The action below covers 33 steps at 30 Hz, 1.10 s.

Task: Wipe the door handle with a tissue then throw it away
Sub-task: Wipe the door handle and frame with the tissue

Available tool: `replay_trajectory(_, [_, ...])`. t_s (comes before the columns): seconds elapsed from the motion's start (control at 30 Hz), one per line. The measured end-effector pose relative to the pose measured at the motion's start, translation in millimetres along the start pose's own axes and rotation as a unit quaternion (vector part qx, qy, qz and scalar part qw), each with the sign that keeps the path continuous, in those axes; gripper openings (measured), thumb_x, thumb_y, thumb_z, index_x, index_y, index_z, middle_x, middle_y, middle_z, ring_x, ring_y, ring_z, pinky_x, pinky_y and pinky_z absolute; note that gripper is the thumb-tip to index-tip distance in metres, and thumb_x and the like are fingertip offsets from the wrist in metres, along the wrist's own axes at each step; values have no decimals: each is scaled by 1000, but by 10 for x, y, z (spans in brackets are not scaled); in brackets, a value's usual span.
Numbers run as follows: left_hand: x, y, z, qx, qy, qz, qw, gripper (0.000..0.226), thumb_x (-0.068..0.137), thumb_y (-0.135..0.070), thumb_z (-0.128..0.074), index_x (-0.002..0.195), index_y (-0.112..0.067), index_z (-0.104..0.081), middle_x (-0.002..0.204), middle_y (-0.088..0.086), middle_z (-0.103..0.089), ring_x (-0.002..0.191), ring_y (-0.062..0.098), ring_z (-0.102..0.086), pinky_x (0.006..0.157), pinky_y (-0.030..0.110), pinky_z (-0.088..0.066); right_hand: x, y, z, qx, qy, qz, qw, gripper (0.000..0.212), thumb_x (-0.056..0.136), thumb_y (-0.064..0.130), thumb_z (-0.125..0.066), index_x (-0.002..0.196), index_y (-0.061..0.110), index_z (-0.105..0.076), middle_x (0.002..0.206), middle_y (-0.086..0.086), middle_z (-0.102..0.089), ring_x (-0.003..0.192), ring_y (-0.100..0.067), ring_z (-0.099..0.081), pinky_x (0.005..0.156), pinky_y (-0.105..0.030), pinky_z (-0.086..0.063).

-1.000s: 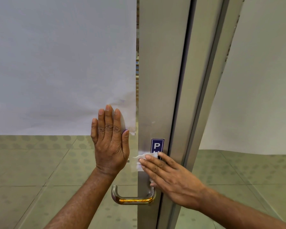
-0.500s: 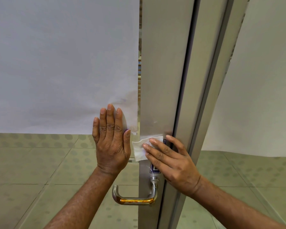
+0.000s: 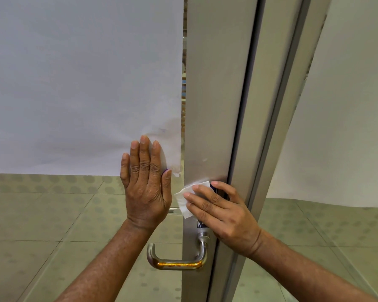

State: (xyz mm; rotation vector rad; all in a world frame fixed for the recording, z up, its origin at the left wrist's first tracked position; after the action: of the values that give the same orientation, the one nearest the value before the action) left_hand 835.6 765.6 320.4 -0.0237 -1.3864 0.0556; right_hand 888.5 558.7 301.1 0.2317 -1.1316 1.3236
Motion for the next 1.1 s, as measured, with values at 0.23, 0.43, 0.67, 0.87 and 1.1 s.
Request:
replay_trajectory(0.23, [-3, -1, 5, -3, 0, 4, 1000, 58, 112, -29, -31, 165, -13, -13, 176, 0, 0, 164, 21, -4, 133, 43, -3, -195, 56, -14, -28, 82, 31, 996, 48, 102, 7, -59, 150, 9, -48, 160, -10, -42, 152, -27, -32, 126, -47, -21])
replay_trajectory(0.43, [-1, -1, 11, -3, 0, 1, 1000, 58, 112, -30, -31, 165, -14, -12, 176, 0, 0, 164, 21, -5, 133, 43, -4, -286, 35, 14, -56, 133, 55, 988, 68, 98, 11, -61, 158, 11, -30, 167, -11, -26, 157, -28, -17, 128, -50, -2])
replay_trajectory(0.67, [6, -5, 18, -2, -1, 3, 1000, 58, 112, -28, -32, 164, -12, -13, 176, 0, 1, 164, 21, -4, 133, 42, -3, -137, -83, 87, -69, 105, 19, 992, 60, 103, 7, -43, 160, 7, -24, 169, -14, -18, 157, -33, -13, 127, -54, 1])
replay_trajectory(0.87, [2, 2, 9, -3, -2, 2, 1000, 57, 113, -30, -30, 165, -13, -12, 176, 1, -1, 163, 22, -5, 133, 43, -4, -308, 108, -29, -61, 166, 55, 983, 63, 98, 22, -64, 155, 14, -38, 163, -9, -35, 154, -30, -24, 127, -52, -1])
replay_trajectory(1.1, [6, 6, -4, 0, -5, 2, 1000, 58, 113, -31, -30, 165, -14, -12, 176, 1, -1, 164, 22, -6, 133, 42, -3, -210, 85, -91, -44, 92, 29, 994, 36, 101, 14, -59, 138, 13, -61, 146, -5, -59, 143, -26, -46, 126, -56, -13])
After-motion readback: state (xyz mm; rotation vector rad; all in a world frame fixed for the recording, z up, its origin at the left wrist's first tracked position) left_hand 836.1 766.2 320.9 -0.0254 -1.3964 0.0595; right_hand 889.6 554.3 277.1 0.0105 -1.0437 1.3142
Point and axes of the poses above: each hand's wrist, its own x-axis towards the middle knuckle, its own z-axis out of the back of the hand, y = z × x, the point moved 1 cm from there along x, towards the middle knuckle
